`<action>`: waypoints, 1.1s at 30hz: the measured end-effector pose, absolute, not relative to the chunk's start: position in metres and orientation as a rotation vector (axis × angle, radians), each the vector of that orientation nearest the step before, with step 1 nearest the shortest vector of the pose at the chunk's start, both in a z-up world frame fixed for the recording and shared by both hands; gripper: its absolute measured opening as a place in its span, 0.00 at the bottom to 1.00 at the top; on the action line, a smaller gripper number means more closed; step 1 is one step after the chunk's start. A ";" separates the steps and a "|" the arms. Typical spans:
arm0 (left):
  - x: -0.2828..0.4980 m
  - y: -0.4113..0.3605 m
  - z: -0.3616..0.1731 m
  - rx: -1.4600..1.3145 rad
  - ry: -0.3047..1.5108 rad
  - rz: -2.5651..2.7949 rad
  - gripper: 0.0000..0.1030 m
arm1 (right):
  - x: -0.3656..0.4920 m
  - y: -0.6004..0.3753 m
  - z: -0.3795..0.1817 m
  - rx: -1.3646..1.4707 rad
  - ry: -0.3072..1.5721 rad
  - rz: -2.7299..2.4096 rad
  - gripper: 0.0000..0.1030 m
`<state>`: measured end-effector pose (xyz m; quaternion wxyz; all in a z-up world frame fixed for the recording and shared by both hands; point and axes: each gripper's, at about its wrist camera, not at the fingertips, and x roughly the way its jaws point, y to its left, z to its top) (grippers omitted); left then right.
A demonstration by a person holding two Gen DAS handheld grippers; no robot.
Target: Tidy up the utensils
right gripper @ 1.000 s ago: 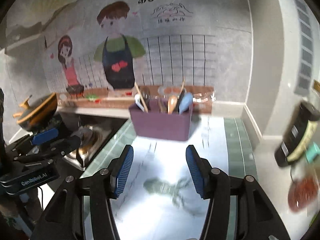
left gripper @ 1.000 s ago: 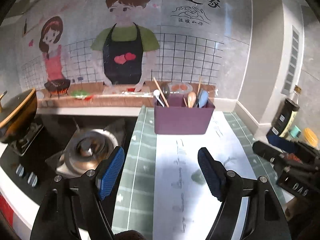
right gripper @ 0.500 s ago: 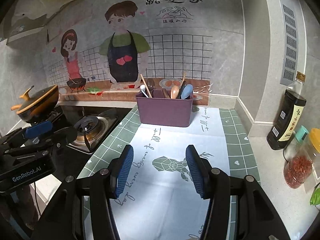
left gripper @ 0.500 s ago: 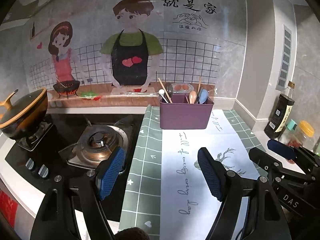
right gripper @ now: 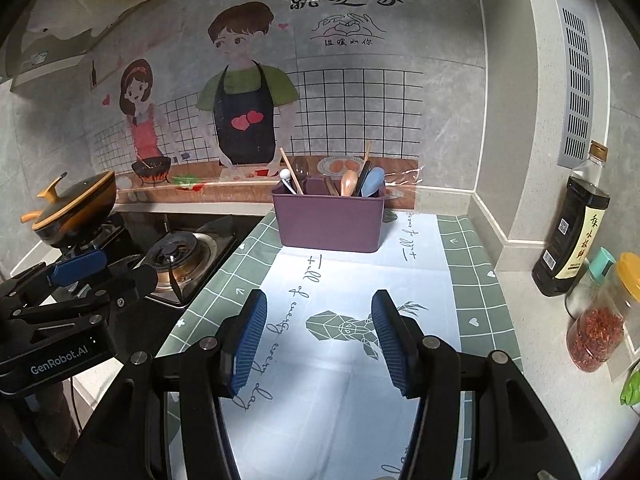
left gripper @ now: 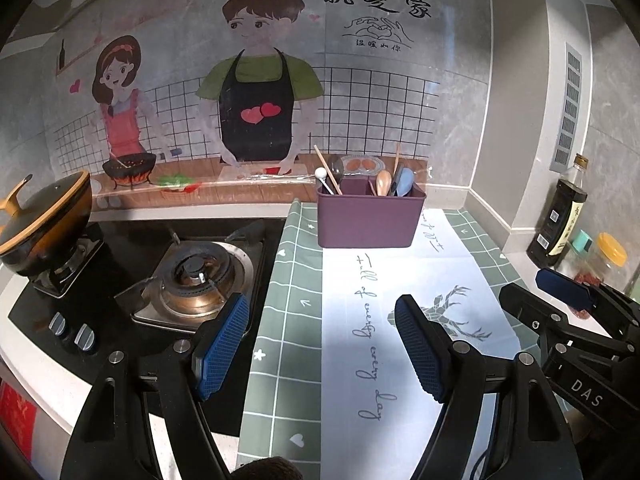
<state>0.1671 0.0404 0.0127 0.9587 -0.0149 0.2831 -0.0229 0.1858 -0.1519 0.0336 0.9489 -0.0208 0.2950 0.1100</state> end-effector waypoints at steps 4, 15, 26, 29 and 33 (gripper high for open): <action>0.168 0.040 0.011 -0.032 0.577 -0.047 0.73 | 0.186 -0.152 0.033 -0.041 0.602 0.221 0.50; 0.169 0.040 0.008 -0.036 0.586 -0.050 0.73 | 0.190 -0.152 0.030 -0.036 0.610 0.215 0.50; 0.170 0.039 0.007 -0.033 0.587 -0.052 0.73 | 0.192 -0.151 0.029 -0.031 0.613 0.203 0.50; 0.170 0.039 0.007 -0.033 0.587 -0.051 0.73 | 0.193 -0.151 0.029 -0.036 0.611 0.197 0.50; 0.170 0.039 0.007 -0.033 0.585 -0.049 0.73 | 0.193 -0.150 0.028 -0.037 0.612 0.190 0.50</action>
